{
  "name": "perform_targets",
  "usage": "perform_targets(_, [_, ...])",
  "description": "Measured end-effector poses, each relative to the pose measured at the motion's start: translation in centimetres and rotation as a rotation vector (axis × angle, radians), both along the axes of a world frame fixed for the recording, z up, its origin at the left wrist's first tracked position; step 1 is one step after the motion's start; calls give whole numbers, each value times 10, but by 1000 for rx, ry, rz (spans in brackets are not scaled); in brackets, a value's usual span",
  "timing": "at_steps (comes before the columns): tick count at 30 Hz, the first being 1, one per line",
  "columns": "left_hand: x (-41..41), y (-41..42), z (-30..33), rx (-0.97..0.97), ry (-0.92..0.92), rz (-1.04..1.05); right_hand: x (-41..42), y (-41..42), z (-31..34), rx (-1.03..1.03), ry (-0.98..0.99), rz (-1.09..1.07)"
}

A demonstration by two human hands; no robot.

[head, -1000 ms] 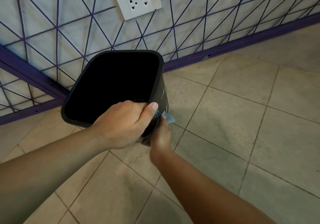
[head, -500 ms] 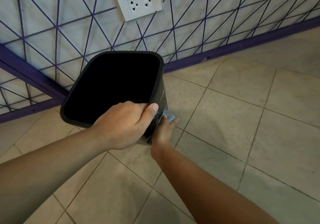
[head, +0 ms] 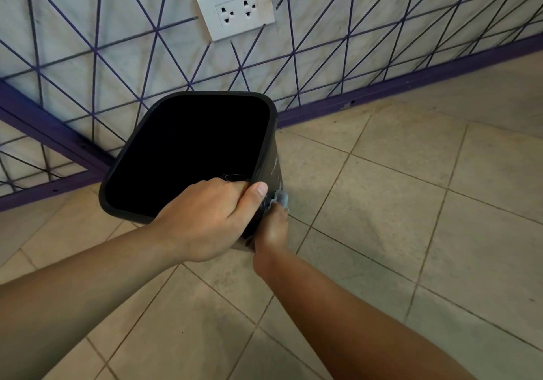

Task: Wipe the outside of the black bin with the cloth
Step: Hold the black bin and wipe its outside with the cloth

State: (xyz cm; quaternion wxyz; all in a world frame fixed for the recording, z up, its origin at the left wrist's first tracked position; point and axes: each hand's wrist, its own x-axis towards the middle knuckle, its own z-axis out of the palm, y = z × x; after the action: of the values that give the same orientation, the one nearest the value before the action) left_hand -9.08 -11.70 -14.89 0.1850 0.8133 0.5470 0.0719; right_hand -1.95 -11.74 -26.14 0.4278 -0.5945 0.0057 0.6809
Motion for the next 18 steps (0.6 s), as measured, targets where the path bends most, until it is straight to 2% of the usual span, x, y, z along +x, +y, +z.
perform_targets(13, [-2, 1, -1, -8, -21, 2, -3, -3, 2, -14, 109, -64])
perform_targets(18, [-1, 2, -1, -4, -14, 12, -5, -4, -3, 32, 45, -91])
